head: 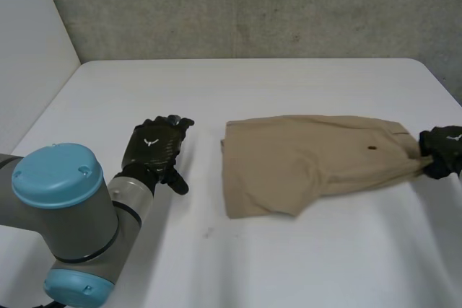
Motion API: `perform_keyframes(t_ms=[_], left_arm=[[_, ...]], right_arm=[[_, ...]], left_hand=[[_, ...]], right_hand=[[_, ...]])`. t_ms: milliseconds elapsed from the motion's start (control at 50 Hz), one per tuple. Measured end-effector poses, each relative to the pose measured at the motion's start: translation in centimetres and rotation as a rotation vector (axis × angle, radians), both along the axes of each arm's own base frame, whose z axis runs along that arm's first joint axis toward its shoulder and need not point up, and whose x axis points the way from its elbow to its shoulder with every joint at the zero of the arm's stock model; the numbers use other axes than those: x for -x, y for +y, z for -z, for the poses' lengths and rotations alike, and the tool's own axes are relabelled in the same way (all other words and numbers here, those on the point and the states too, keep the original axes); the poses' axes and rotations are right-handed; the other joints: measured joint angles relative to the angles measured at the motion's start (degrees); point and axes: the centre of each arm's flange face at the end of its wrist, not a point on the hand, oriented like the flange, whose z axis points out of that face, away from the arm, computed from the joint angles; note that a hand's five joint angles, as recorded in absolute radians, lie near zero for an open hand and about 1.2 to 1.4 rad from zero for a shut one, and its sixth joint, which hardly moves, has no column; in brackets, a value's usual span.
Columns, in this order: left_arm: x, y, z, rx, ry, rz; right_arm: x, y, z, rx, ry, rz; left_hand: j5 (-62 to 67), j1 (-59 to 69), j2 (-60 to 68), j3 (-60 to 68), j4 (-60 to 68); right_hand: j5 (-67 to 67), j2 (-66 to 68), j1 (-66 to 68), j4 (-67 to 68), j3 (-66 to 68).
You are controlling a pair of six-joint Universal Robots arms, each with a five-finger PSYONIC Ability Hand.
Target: Fold the shorts.
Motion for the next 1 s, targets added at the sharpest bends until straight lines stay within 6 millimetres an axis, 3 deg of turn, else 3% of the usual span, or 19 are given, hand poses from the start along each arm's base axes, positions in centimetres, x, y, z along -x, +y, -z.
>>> perform_keyframes(t_ms=[60,100,220,260,320,360,400,440,460,500,540,580,660,780,800,820,860,960,1000], left_arm=[[0.0,0.0,-0.2,0.004,0.002,-0.001],[0.0,0.0,-0.3,0.007,0.003,-0.002],[-0.1,-0.1,-0.5,0.013,0.004,-0.003],[-0.1,-0.1,-0.5,0.015,0.005,-0.003],[-0.1,-0.1,-0.7,0.019,0.006,-0.003],[-0.1,-0.1,-0.7,0.019,0.006,-0.003],[0.0,-0.1,-0.9,0.028,0.010,-0.003],[0.0,-0.1,-0.9,0.028,0.010,-0.003],[0.0,-0.2,-1.2,0.037,0.015,-0.003],[0.1,-0.4,-1.4,0.045,0.020,-0.004],[0.2,-0.6,-1.9,0.058,0.029,-0.004],[0.4,-1.0,-2.4,0.073,0.040,-0.005],[0.9,-2.0,-4.1,0.120,0.072,-0.007],[2.1,-3.4,-6.2,0.165,0.117,0.001],[2.1,-3.4,-6.2,0.165,0.117,0.001],[2.9,-3.8,-6.6,0.162,0.138,0.012],[3.9,-4.1,-6.8,0.143,0.160,0.029],[6.6,-4.1,-5.8,0.068,0.189,0.078],[8.2,-3.9,-4.5,0.021,0.186,0.107]], right_arm=[[-0.2,-0.1,-1.6,0.055,0.095,0.022],[-1.4,0.1,-2.7,0.097,0.158,-0.004],[-9.2,2.6,-5.3,0.230,0.293,-0.221],[-13.7,4.9,-6.1,0.293,0.326,-0.359],[-17.9,7.9,-6.3,0.345,0.339,-0.503],[-17.9,7.9,-6.3,0.345,0.339,-0.503],[-22.3,12.4,-5.4,0.377,0.321,-0.700],[-22.3,12.4,-5.4,0.377,0.321,-0.700],[-24.3,15.3,-4.4,0.373,0.297,-0.827],[-25.0,16.5,-3.8,0.361,0.282,-0.884],[-25.3,17.4,-3.4,0.346,0.261,-0.925],[-25.4,17.8,-3.2,0.329,0.235,-0.943],[-24.9,17.0,-4.6,0.297,0.122,-0.898],[-22.8,13.8,-8.9,0.269,-0.131,-0.727],[-22.8,13.8,-8.9,0.269,-0.131,-0.727],[-22.0,12.5,-10.4,0.256,-0.237,-0.659],[-21.2,11.3,-11.5,0.236,-0.331,-0.597],[-20.3,9.0,-11.6,0.153,-0.431,-0.497],[-20.0,7.8,-10.6,0.083,-0.442,-0.452]], left_hand=[[0.0,0.0,0.0,0.0,0.0],[0.0,0.0,0.0,0.0,0.0],[0.0,0.0,0.0,0.0,0.0],[0.0,0.0,0.0,0.0,0.0],[0.0,0.0,0.0,0.0,0.0],[0.0,0.0,0.0,0.0,0.0],[0.0,0.0,0.0,0.0,0.0],[0.0,0.0,0.0,0.0,0.0],[0.0,0.0,0.0,0.0,0.0],[0.0,0.0,0.0,0.0,0.0],[0.0,0.0,0.0,0.0,0.0],[0.0,0.0,0.0,0.0,0.0],[0.0,0.0,0.0,0.0,0.0],[0.0,0.0,0.0,0.0,0.0],[0.0,0.0,0.0,0.0,0.0],[0.0,0.0,0.0,0.0,0.0],[0.0,0.0,0.0,0.0,0.0],[0.0,0.0,0.0,0.0,0.0],[0.0,0.0,0.0,0.0,0.0]], right_hand=[[0.8,0.0,1.3,0.0,0.0],[1.1,0.0,1.6,0.1,0.0],[2.1,0.0,3.0,0.2,1.1],[2.1,0.0,3.0,0.2,1.4],[2.2,0.0,3.0,0.2,1.7],[2.2,0.0,3.0,0.2,1.7],[2.2,0.0,3.0,0.2,1.7],[2.2,0.0,3.0,0.2,1.7],[1.1,-1.9,2.1,-1.2,-0.6],[-5.2,-9.4,-2.7,-8.8,-8.7],[-25.1,-29.9,-19.3,-30.2,-28.8],[-34.1,-39.3,-26.5,-39.0,-38.2],[-48.9,-53.9,-38.9,-54.3,-54.6],[-49.1,-54.4,-39.2,-54.4,-55.3],[-49.1,-54.4,-39.2,-54.4,-55.3],[-49.1,-54.4,-39.1,-54.4,-55.3],[-49.1,-54.4,-39.2,-54.4,-55.3],[-49.1,-54.4,-39.2,-54.4,-55.3],[-49.1,-54.4,-39.2,-54.4,-55.3]])
